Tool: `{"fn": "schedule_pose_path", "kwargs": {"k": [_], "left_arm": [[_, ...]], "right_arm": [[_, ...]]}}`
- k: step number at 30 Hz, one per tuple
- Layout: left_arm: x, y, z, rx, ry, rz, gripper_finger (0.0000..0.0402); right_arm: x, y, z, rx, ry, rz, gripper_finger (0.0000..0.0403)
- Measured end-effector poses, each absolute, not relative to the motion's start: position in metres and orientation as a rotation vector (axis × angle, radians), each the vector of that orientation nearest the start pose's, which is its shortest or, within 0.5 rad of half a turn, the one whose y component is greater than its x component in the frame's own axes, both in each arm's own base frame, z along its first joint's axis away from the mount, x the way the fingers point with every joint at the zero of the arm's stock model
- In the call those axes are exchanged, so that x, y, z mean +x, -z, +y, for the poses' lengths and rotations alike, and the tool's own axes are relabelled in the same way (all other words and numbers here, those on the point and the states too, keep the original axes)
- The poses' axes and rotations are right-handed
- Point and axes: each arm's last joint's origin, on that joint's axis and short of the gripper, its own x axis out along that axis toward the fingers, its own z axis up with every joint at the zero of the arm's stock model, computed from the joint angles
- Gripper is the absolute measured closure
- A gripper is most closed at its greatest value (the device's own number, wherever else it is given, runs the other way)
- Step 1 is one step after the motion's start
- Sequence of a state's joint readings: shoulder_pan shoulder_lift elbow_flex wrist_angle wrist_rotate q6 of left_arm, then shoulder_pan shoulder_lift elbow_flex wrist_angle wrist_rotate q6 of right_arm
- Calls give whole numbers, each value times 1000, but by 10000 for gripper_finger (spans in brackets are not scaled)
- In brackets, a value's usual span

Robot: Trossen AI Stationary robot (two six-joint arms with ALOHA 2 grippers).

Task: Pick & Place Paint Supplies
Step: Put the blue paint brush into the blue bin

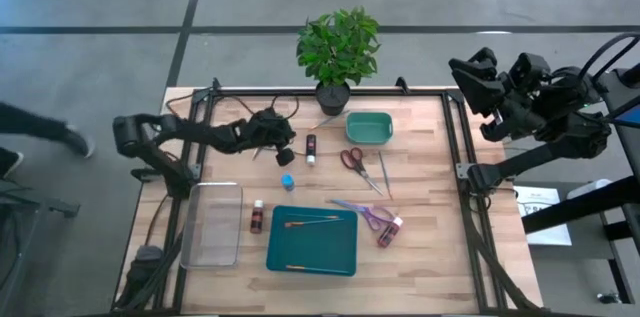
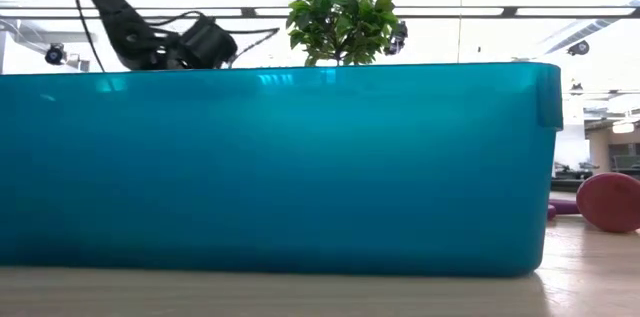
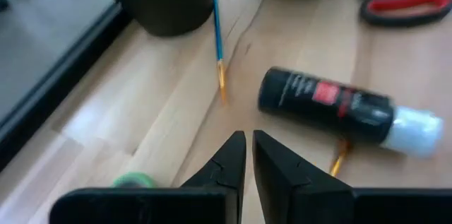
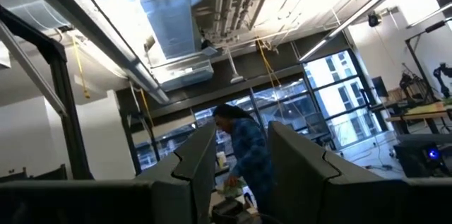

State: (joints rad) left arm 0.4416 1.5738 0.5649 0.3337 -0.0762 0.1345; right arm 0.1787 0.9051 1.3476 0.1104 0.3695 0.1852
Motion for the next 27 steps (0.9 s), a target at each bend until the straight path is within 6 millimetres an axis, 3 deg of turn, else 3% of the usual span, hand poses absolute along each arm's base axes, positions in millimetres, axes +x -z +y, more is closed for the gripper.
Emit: {"fn": "schedule_pose_path", "kwargs": {"k": [9, 14, 27], "left_arm": [[274, -133, 150, -79, -401, 807, 309], [281, -139, 158, -58, -405, 779, 273], [281, -122, 174, -156, -346, 758, 268]], "right_arm": [[134, -519, 14, 343, 126, -541, 274], [134, -517, 14, 337, 125, -519, 274], [127, -517, 13, 335, 125, -517, 274]]}}
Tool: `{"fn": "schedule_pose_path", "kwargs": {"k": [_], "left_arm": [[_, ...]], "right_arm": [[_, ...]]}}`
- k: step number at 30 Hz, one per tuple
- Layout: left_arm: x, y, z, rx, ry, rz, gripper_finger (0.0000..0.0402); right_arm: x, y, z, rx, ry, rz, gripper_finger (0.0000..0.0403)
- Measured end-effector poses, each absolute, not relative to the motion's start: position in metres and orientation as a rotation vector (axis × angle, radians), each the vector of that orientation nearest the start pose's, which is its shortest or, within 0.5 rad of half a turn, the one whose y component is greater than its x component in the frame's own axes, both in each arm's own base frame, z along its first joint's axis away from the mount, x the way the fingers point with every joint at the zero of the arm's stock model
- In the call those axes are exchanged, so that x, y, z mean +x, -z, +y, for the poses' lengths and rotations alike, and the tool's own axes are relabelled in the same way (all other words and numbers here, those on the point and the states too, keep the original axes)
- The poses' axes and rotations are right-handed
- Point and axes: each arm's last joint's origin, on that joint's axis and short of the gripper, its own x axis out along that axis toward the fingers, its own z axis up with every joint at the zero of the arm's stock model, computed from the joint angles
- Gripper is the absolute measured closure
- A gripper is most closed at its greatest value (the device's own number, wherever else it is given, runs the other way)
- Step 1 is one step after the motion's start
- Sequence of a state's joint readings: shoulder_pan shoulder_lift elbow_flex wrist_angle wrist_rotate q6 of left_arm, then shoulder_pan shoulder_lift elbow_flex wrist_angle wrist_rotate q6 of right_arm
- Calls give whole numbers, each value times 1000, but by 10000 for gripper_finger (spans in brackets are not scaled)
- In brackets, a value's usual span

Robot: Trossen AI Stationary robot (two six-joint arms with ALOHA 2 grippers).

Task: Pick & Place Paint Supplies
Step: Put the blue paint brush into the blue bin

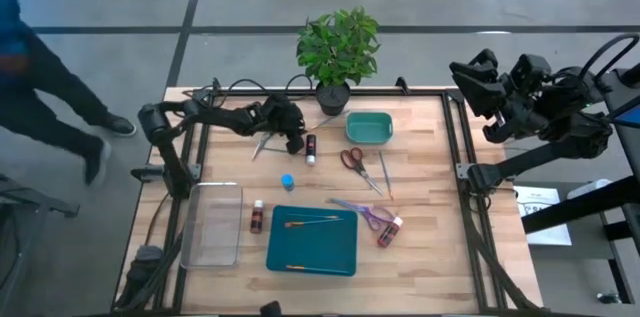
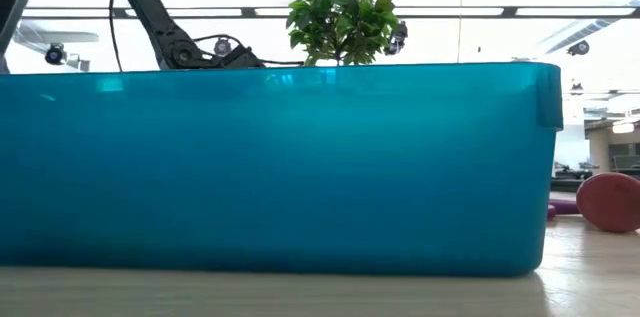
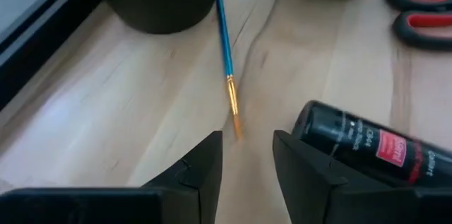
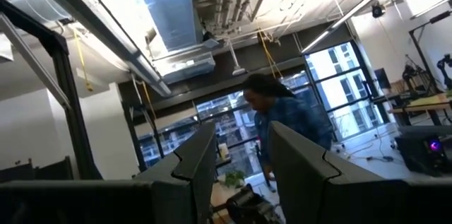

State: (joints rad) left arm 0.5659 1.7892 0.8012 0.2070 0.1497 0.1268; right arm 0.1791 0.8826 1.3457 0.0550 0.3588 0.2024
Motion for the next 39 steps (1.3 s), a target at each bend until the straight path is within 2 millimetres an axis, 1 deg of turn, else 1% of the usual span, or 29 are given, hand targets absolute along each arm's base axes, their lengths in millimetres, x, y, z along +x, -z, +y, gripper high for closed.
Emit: {"fn": "schedule_pose_path", "kwargs": {"k": [4, 8, 11, 13, 18, 21, 24, 30, 34, 39], "left_arm": [[284, -125, 178, -154, -354, 744, 268], [288, -119, 183, -130, -335, 801, 268], [294, -117, 186, -119, -323, 813, 268], [300, -122, 190, -110, -321, 795, 268], [306, -117, 195, -118, -297, 921, 268], [313, -122, 199, -117, -294, 926, 268], [316, -121, 202, -123, -296, 937, 268], [314, -120, 200, -129, -270, 1015, 270], [314, -120, 200, -118, -278, 1021, 289], [314, -120, 200, -93, -271, 1026, 331]], "right_arm": [[123, -518, 12, 339, 123, -525, 274], [121, -518, 12, 339, 124, -513, 274], [121, -517, 12, 341, 124, -513, 274], [120, -518, 11, 349, 121, -515, 274], [120, -517, 11, 356, 120, -513, 274], [120, -517, 11, 355, 120, -509, 274], [120, -517, 11, 351, 121, -509, 274], [115, -518, 11, 351, 121, -520, 274], [113, -519, 10, 336, 125, -521, 274], [111, -518, 10, 331, 126, -516, 274]]}}
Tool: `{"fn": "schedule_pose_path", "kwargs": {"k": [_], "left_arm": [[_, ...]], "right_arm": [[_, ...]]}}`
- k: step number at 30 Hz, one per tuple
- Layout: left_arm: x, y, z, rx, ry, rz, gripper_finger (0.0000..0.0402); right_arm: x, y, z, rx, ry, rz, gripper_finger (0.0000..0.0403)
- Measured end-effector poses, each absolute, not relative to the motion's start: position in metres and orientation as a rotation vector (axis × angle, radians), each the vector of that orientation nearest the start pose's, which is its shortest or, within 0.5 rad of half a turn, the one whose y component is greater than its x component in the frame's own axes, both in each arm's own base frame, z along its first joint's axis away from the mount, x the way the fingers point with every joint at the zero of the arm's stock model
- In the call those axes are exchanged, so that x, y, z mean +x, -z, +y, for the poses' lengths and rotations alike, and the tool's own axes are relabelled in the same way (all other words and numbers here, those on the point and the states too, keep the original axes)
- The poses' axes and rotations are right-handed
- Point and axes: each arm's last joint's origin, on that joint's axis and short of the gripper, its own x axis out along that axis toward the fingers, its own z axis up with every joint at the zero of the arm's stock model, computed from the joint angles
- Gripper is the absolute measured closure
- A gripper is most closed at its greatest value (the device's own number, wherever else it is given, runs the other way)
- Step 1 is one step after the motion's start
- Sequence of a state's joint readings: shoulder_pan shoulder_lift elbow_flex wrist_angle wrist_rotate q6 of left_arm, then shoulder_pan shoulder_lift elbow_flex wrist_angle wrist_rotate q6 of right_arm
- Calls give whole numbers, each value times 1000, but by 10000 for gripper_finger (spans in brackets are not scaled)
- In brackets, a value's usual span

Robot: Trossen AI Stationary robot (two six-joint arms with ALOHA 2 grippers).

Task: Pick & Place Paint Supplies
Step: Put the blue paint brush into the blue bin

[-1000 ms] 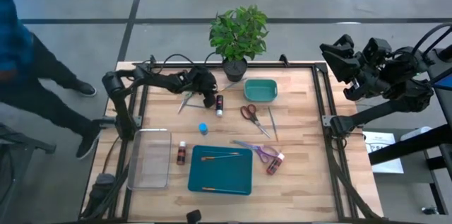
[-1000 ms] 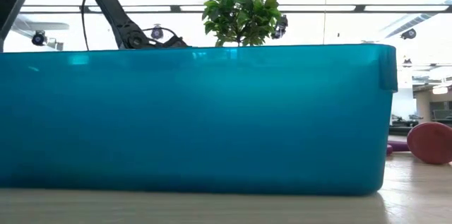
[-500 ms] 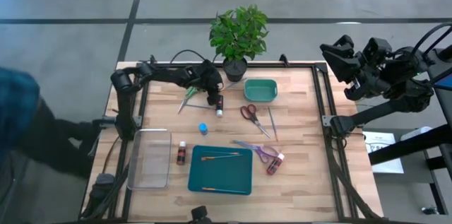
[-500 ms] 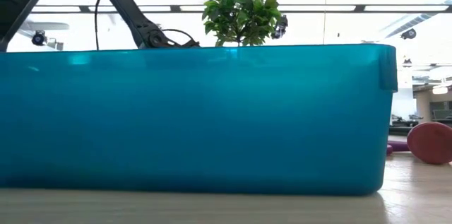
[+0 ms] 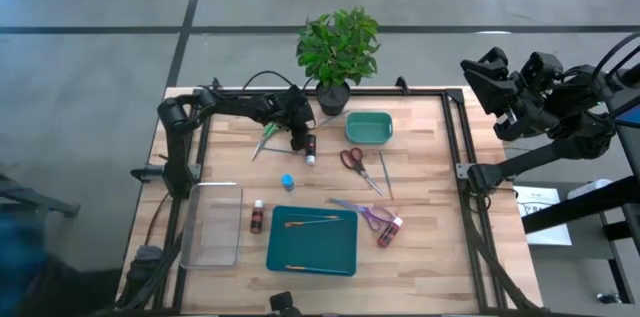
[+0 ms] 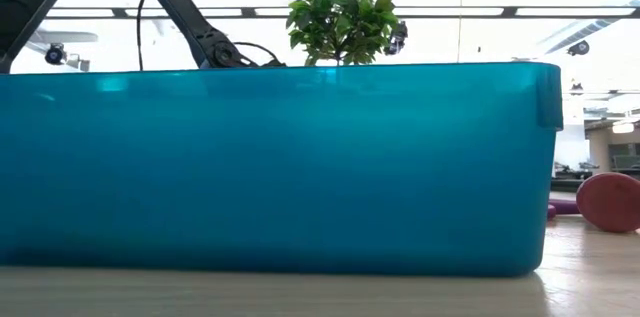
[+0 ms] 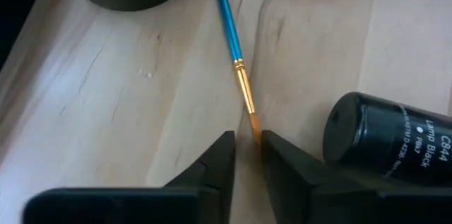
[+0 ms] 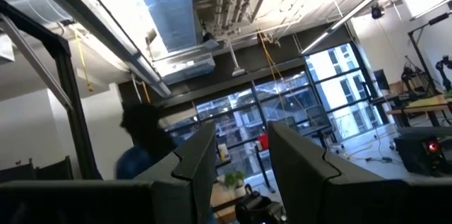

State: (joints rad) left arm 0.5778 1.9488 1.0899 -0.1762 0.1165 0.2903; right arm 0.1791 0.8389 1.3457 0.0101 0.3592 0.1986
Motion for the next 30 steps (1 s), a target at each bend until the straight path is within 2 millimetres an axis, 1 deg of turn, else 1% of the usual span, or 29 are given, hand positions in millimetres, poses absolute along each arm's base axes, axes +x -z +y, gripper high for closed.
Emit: {"fn": "schedule_pose_path", "kwargs": {"k": [4, 10, 19, 23, 30], "left_arm": [[314, -120, 201, -72, -259, 1021, 363], [314, -120, 202, -72, -260, 1014, 396], [310, -119, 204, -117, -269, 1028, 399], [308, -122, 202, -137, -265, 1037, 400], [305, -146, 199, -130, -272, 982, 400]], "right_arm": [[110, -518, 10, 332, 126, -517, 274], [111, -518, 10, 331, 127, -511, 274], [111, -518, 10, 334, 126, -512, 274], [111, -518, 10, 334, 126, -512, 274], [109, -518, 10, 325, 104, -514, 274]]}}
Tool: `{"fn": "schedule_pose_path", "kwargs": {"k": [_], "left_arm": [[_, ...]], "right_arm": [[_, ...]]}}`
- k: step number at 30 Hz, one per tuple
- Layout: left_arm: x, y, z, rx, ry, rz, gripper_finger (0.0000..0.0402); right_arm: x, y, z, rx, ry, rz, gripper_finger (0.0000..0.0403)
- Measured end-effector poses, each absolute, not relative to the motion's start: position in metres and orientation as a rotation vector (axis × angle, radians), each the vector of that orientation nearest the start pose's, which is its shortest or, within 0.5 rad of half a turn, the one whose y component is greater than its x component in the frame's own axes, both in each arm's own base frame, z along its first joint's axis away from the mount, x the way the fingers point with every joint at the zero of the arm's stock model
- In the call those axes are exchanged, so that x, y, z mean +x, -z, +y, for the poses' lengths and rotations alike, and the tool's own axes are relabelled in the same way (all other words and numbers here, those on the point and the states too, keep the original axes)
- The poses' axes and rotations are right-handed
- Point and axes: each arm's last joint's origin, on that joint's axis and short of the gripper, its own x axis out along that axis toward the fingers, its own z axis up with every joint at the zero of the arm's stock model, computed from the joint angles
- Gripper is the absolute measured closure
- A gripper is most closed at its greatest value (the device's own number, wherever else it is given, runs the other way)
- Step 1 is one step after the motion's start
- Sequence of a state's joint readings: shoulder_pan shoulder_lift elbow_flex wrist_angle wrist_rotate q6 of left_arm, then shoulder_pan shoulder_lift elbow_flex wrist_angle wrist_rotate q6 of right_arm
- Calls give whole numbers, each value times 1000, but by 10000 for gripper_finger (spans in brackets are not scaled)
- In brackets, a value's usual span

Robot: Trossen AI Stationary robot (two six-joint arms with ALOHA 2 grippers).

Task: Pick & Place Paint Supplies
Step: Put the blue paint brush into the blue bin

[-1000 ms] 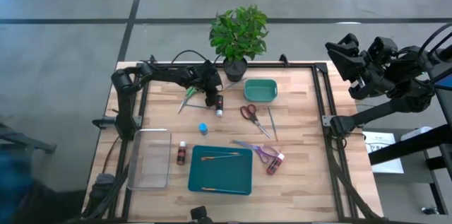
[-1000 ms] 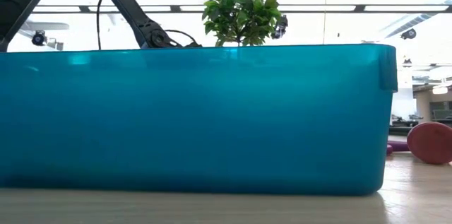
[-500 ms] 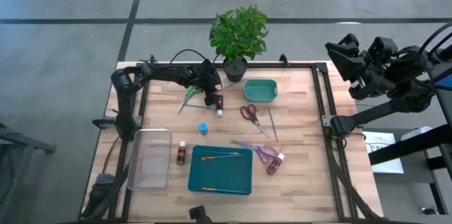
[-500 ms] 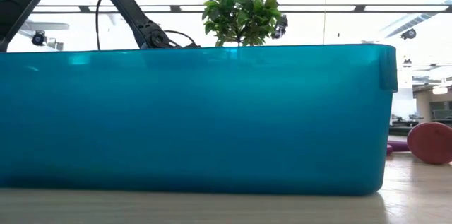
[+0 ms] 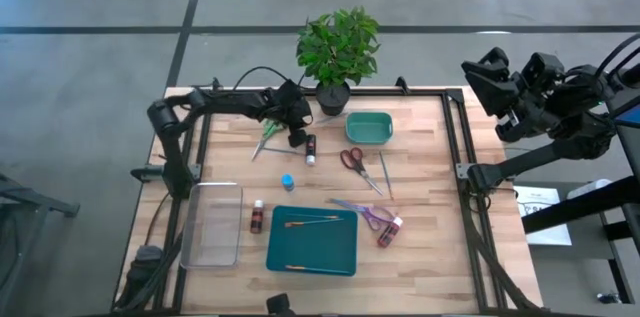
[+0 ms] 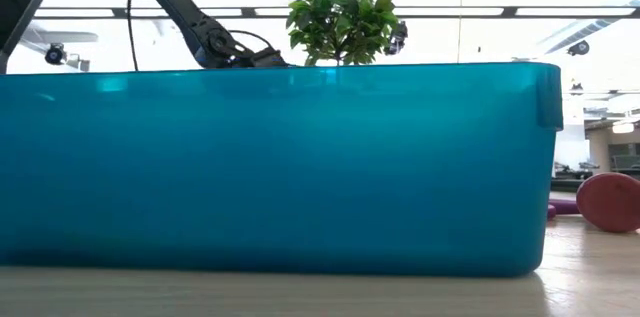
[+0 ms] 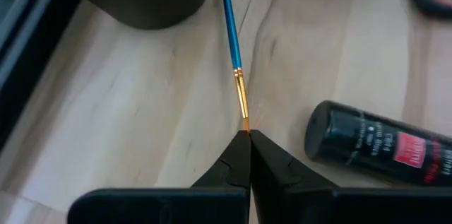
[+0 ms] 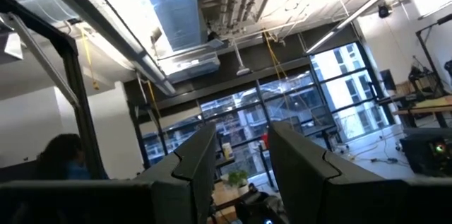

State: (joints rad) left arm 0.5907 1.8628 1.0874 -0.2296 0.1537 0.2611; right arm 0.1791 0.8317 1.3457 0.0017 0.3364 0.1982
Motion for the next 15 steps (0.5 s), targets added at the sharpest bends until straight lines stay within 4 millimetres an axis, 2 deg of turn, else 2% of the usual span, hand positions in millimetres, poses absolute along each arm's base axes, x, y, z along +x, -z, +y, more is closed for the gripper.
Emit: {"fn": "schedule_pose_path", "kwargs": {"k": [8, 15], "left_arm": [[296, -179, 186, -125, -252, 968, 401], [292, -212, 171, -145, -258, 882, 401]], "right_arm": [[106, -519, 10, 306, 75, -516, 274], [103, -519, 11, 291, 51, -520, 274]]}}
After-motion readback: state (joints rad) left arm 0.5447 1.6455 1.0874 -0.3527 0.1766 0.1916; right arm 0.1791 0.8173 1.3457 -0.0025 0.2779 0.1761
